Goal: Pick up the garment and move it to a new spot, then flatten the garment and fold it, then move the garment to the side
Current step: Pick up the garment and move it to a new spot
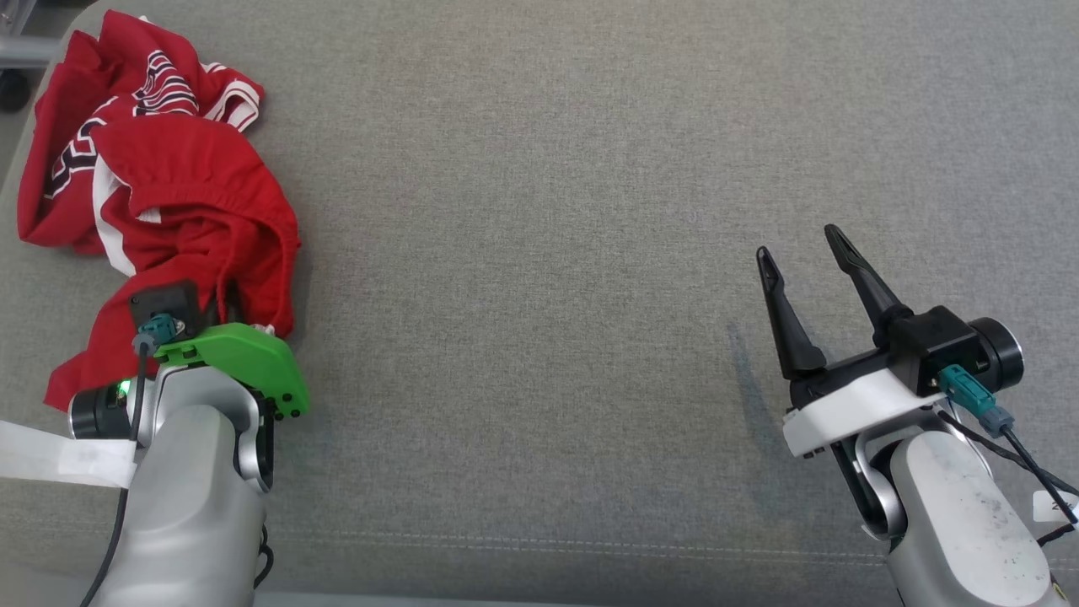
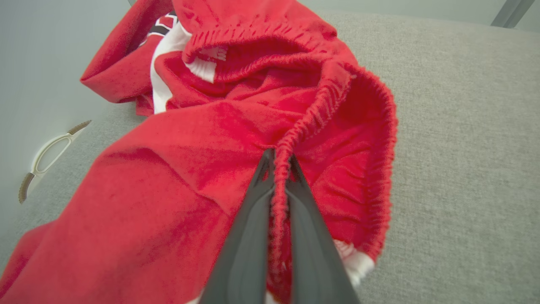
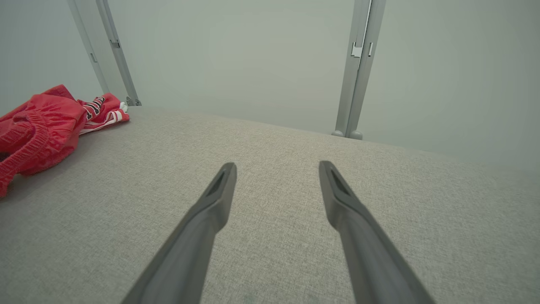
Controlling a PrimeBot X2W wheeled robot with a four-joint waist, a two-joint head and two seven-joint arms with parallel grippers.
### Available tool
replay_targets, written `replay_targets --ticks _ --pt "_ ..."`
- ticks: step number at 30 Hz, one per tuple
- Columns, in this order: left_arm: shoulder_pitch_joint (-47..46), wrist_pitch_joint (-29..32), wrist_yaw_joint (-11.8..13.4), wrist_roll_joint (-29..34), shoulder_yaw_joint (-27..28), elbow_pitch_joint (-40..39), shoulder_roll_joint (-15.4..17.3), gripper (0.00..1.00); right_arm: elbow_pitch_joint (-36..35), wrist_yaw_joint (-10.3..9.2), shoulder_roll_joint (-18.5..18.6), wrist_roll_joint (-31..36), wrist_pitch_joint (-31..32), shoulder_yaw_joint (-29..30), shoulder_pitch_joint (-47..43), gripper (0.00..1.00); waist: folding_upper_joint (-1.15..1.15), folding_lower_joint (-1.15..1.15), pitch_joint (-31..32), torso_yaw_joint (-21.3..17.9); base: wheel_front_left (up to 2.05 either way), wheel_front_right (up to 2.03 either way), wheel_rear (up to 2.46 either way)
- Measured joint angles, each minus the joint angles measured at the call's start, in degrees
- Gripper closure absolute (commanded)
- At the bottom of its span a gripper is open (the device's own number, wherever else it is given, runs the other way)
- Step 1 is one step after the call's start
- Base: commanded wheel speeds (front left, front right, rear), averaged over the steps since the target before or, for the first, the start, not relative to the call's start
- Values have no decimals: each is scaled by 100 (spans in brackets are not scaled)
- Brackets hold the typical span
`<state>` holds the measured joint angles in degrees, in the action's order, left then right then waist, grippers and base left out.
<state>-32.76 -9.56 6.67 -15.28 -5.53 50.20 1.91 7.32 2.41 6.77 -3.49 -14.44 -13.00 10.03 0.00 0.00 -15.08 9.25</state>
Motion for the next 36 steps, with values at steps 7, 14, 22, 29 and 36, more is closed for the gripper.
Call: replay_targets --ticks 7,14,22,29,36 --pt "-276 -320 0 190 -118 -151 -3 100 47 -8 -49 -54 -1 57 0 0 0 0 153 91 0 0 0" --pt "-542 -417 -69 254 -287 -468 -7 100 130 -7 -185 -149 -14 -38 -2 0 0 0 444 80 0 0 0" --pt "-663 -416 -121 314 -482 -404 -22 100 158 -93 -269 -221 -14 -103 -11 0 0 0 600 -312 0 0 0" --pt "-801 -181 -264 314 -818 -177 -63 100 124 -241 -279 -282 -14 12 -149 0 0 0 669 -819 0 0 0" --pt "-809 138 -468 -36 -1417 -36 -67 100 -25 -359 -319 -314 -14 56 -248 0 0 0 663 -1374 0 0 0"
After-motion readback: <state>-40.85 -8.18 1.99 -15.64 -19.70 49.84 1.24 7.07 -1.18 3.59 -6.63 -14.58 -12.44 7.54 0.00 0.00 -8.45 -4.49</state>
